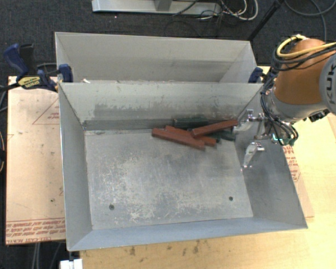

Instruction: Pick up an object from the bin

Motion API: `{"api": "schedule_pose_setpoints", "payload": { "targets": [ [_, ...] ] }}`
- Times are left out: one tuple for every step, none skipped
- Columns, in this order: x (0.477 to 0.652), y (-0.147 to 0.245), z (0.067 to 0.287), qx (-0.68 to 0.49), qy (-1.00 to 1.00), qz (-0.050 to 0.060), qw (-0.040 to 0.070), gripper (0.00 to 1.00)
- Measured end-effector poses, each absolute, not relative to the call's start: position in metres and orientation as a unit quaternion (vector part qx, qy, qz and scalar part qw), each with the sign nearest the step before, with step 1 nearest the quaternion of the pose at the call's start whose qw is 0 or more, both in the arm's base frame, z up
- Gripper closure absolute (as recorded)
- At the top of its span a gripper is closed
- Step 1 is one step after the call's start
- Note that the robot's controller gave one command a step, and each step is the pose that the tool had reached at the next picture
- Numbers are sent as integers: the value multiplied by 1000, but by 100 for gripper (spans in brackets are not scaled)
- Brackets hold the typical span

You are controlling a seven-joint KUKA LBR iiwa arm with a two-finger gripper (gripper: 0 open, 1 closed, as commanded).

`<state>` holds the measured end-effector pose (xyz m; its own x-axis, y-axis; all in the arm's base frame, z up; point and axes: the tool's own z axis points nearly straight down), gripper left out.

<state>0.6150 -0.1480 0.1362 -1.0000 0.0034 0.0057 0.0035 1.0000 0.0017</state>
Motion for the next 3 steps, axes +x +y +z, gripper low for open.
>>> {"api": "schedule_pose_setpoints", "payload": {
  "targets": [
    [617, -148, 141, 0, -1000, 0, -1, 0],
    [641, -91, 93, 28, -1000, 9, -9, 0],
    [641, -91, 93, 25, -1000, 4, -16, 0]
  ]
}}
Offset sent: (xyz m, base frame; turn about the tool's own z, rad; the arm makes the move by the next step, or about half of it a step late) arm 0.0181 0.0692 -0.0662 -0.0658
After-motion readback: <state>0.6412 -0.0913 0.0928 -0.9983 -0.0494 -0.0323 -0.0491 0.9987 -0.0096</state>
